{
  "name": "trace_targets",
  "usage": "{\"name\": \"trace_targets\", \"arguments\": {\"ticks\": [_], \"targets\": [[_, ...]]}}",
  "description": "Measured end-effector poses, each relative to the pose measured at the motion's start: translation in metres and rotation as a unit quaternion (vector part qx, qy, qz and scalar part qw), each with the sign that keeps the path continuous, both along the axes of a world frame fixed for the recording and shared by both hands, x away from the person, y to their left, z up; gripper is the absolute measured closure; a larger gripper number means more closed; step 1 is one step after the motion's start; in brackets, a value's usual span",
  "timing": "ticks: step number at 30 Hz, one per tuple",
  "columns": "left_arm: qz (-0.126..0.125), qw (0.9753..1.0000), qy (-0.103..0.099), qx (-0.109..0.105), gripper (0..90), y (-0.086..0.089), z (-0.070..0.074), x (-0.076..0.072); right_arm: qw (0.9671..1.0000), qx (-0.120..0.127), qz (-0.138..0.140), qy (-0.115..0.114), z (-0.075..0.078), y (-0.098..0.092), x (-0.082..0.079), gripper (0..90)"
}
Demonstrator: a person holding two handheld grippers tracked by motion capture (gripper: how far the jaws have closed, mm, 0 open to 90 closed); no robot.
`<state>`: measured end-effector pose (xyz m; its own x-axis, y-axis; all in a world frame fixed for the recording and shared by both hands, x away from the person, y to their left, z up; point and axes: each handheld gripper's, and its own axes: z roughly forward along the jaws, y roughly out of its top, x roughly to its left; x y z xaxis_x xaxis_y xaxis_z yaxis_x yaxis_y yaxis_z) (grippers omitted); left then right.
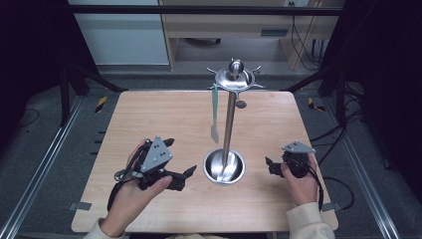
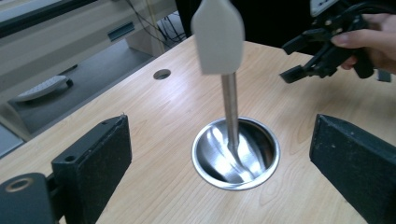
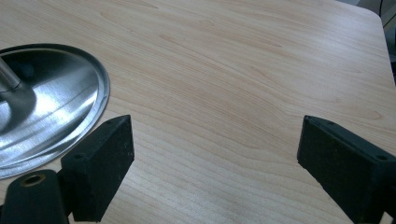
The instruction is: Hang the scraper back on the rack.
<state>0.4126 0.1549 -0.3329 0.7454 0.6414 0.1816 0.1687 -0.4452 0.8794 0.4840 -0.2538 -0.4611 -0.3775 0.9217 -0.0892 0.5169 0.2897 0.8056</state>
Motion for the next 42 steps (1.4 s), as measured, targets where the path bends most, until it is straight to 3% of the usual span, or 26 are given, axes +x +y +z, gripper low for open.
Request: {"name": "trace_targets", "arguments": {"ticks": [4,10,16,17,18,19,21,26,30,32,36,42], "targets": [[0.015,0.9998,0.006,0.011,5.4,0.01,-0.013,0.007,1.0,-0.001,0.001,0.0,-0.001,0.0,0.0,11.2],[0.039,0.999,0.022,0.009,5.6,0.027,-0.034,0.019,1.0,-0.003,0.001,-0.006,0.0,0.0,0.0,11.2],[0.074,0.9964,0.033,0.022,5.8,0.047,-0.054,0.034,1.0,-0.006,0.001,-0.007,-0.001,0.001,0.0,11.2],[0.081,0.9957,0.035,0.027,5.8,0.051,-0.058,0.036,1.0,-0.005,0.001,-0.007,0.0,0.001,0.0,11.2],[0.087,0.9948,0.02,0.048,5.7,0.053,-0.06,0.039,1.0,-0.003,-0.001,-0.005,0.0,0.001,-0.001,11.2],[0.092,0.9934,0.023,0.065,5.6,0.055,-0.063,0.04,1.0,-0.006,-0.001,-0.007,-0.001,0.0,0.0,11.2],[0.094,0.9919,0.027,0.08,5.3,0.059,-0.069,0.043,1.0,-0.004,-0.001,-0.006,-0.001,0.0,0.0,11.2],[0.104,0.9918,0.053,0.052,5.4,0.071,-0.084,0.048,0.9999,-0.007,-0.001,-0.008,-0.001,0.0,0.0,11.2],[0.117,0.9901,0.059,0.05,5.5,0.084,-0.094,0.054,1.0,-0.002,-0.001,-0.005,0.0,0.0,0.0,11.1],[0.129,0.9888,0.07,0.028,5.8,0.095,-0.1,0.058,0.9999,-0.005,0.001,-0.009,0.0,-0.001,0.0,11.1],[0.162,0.9833,0.082,0.007,6.7,0.121,-0.114,0.062,1.0,-0.005,-0.001,-0.008,-0.001,-0.001,0.0,11.2],[0.209,0.974,0.088,0.0,8.3,0.145,-0.129,0.055,0.9999,-0.007,0.003,-0.009,0.0,0.001,0.001,11.1]]}}
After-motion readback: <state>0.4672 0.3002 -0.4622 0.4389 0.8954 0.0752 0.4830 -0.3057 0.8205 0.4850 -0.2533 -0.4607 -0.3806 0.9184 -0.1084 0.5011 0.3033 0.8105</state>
